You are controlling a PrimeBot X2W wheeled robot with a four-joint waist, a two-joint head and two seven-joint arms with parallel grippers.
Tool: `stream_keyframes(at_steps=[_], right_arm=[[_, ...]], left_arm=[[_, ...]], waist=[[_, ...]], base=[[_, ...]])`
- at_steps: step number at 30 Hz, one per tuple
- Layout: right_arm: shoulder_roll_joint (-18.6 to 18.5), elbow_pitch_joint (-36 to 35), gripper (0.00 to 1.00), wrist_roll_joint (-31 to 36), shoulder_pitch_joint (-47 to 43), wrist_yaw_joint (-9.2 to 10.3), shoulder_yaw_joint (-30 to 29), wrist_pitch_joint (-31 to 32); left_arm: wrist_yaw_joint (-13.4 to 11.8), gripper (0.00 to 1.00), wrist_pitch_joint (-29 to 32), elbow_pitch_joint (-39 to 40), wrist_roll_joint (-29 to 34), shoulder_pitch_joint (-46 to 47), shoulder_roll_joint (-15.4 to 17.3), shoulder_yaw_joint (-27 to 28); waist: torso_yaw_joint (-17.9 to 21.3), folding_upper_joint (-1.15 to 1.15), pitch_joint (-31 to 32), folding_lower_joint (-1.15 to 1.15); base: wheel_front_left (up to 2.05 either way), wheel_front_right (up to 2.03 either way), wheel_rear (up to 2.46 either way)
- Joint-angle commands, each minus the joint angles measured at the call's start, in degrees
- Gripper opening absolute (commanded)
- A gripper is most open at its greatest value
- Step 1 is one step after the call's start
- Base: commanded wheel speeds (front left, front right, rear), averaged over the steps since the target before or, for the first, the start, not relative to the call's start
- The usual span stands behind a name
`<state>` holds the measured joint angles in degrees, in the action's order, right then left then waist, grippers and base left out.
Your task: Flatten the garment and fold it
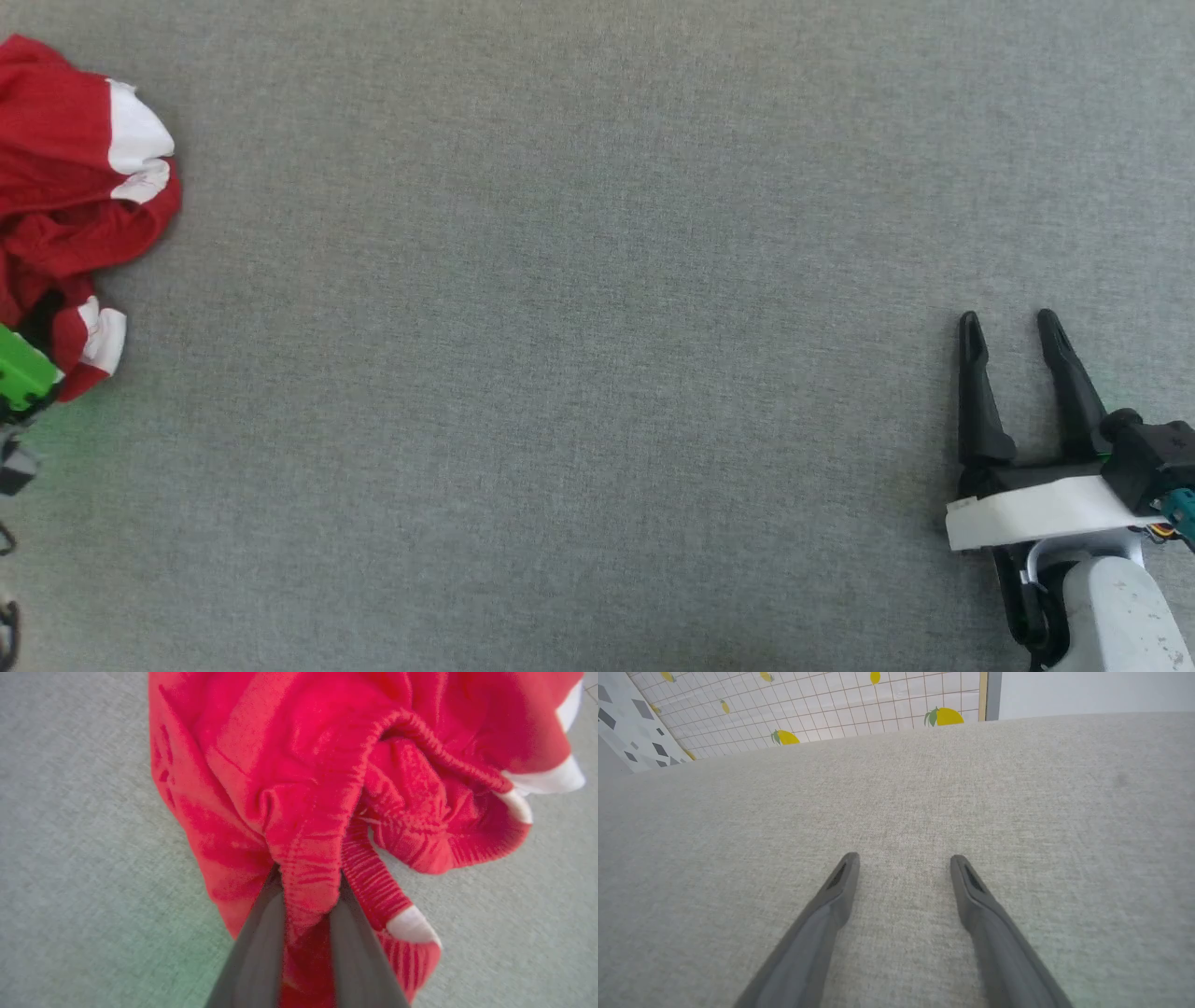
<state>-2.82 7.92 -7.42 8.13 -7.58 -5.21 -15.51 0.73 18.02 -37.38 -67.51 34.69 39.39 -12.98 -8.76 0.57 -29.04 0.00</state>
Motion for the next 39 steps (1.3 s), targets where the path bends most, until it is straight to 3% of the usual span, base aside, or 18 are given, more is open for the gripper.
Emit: stream_keyframes(at_steps=[1,7,13,17,26,31,39], right_arm=[[-0.1,2.8,1.00,-0.1,0.2,0.09,0.0,0.5],[-0.1,3.2,1.00,-0.9,-0.6,0.09,0.3,0.5],[-0.1,4.2,1.00,-2.0,-1.5,0.09,1.1,0.5],[-0.1,5.1,1.00,-3.7,-2.6,0.09,2.0,0.5],[-0.1,6.0,1.00,-6.2,-5.1,0.09,1.9,0.5],[-0.1,6.1,1.00,-7.3,-6.3,0.09,2.0,0.5],[-0.1,6.2,1.00,-7.8,-8.3,0.09,1.8,0.5]], left_arm=[[1.4,0.00,-2.6,-0.6,0.8,0.3,-2.2,-0.4],[4.5,0.00,-15.3,0.5,2.8,5.0,-2.6,2.7],[5.9,0.00,-19.5,4.4,4.8,10.7,-1.6,2.3],[6.5,0.00,-18.1,11.5,4.1,14.9,-1.1,1.1],[5.5,0.00,-10.7,27.2,2.8,17.4,-5.3,-5.7],[3.2,0.00,-4.7,28.7,4.1,12.8,-7.9,-13.2],[1.0,0.00,3.6,26.3,4.0,1.6,-13.9,-25.7]], waist=[[-0.2,-0.57,1.1,0.00],[-0.9,-0.57,3.8,0.00],[-0.4,-0.57,7.8,0.00],[1.5,-0.57,11.7,0.00],[6.8,-0.57,18.4,0.00],[9.6,-0.57,20.7,0.00],[10.9,-0.57,22.1,0.00]], base=[[0.00,0.00,0.00],[0.00,0.00,0.00],[0.00,0.00,0.00],[0.00,0.00,0.00],[0.00,0.00,0.00],[0.00,0.00,0.00],[0.00,0.00,0.00]])
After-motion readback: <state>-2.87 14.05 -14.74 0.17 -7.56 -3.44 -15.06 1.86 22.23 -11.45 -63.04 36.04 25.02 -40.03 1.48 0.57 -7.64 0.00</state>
